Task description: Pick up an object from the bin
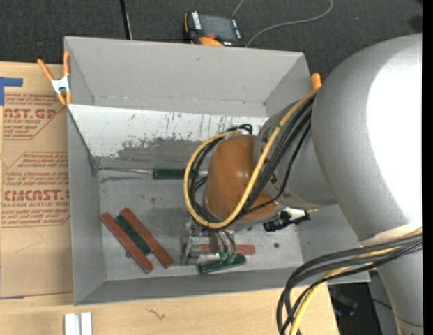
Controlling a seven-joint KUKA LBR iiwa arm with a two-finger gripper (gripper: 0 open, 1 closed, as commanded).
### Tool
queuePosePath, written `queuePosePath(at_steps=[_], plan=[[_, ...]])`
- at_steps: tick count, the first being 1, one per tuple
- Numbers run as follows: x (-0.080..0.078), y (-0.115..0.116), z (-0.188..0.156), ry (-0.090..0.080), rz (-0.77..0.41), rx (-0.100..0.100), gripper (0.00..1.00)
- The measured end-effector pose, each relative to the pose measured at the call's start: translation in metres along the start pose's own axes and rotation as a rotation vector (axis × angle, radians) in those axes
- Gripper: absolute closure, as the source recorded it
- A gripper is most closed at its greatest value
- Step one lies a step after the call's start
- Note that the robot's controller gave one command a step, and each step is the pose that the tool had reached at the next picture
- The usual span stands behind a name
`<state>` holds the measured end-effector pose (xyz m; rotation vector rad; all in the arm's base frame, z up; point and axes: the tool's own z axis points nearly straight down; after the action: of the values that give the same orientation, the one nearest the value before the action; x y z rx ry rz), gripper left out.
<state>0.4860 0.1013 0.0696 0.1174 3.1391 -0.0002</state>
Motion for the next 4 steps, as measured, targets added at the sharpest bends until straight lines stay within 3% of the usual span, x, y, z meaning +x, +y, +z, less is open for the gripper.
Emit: queuePosePath(at_steps=[1, 2, 3, 4], plan=[[0.000, -0.018, 0.000, 0.002, 0.006, 0.001, 1.00], [-0.001, -0.016, -0.001, -0.001, 0.005, 0.000, 0.00], [-0.004, -0.078, -0.001, -0.008, 0.005, 0.000, 0.00], [-0.002, -0.074, 0.000, 0.000, -0.001, -0.001, 1.00]])
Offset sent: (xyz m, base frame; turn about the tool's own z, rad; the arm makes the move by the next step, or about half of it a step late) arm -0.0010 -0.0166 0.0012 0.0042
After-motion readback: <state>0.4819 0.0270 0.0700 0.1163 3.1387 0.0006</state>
